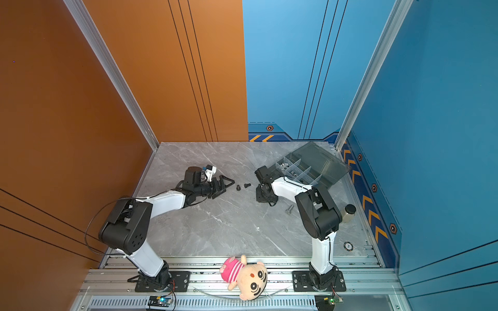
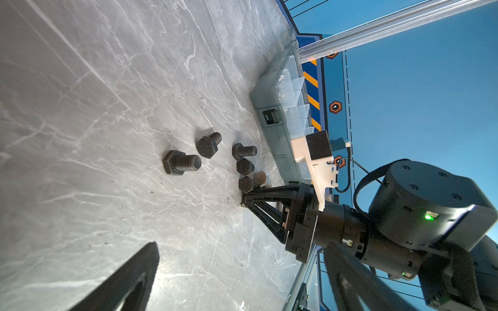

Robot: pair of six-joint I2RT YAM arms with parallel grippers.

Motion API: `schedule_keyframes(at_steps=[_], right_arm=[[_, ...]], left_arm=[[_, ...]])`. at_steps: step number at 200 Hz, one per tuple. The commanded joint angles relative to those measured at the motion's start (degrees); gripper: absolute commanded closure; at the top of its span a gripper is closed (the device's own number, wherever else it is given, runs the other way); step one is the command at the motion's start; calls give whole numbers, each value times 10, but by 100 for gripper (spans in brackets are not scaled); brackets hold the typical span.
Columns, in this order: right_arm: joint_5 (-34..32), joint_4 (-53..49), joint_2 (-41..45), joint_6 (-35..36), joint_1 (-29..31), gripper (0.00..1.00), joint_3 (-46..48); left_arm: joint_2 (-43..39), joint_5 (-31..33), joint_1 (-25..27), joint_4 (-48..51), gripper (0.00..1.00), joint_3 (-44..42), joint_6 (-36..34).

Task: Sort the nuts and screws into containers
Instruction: 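Lift the black hex nut with the right gripper over the organizer box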

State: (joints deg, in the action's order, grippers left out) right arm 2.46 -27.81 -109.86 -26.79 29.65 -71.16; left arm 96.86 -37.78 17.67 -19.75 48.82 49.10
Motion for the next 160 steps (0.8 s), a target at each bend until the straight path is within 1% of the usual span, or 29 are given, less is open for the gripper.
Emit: schedule_keyframes(at_steps=[1,7,45,73,97,121,149,160], right_arm=[[5,-37,-24,7,-3,98,17],[13,-35,-15,9,-5,100,19],[92,-12,64,37,-29,100,37],[124,-19,125,53,-69,100,34],[116,-32,162,60,-125,100,29],[89,-41,182,51,-195,100,22],[34,-45,183,42,-262,100,10],[27,-49,175,42,-282,100,1]], left_arm=[[7,-4,-4,1,2,-2,-11],[8,-5,-3,1,2,-2,-11],[2,-5,-3,1,2,-1,-10],[2,-6,-3,1,2,0,-9],[2,-7,-3,-1,2,1,-7],[3,-9,-2,-2,2,3,-5],[3,-10,-1,-5,2,4,-5],[3,-10,-1,-5,2,4,-4]])
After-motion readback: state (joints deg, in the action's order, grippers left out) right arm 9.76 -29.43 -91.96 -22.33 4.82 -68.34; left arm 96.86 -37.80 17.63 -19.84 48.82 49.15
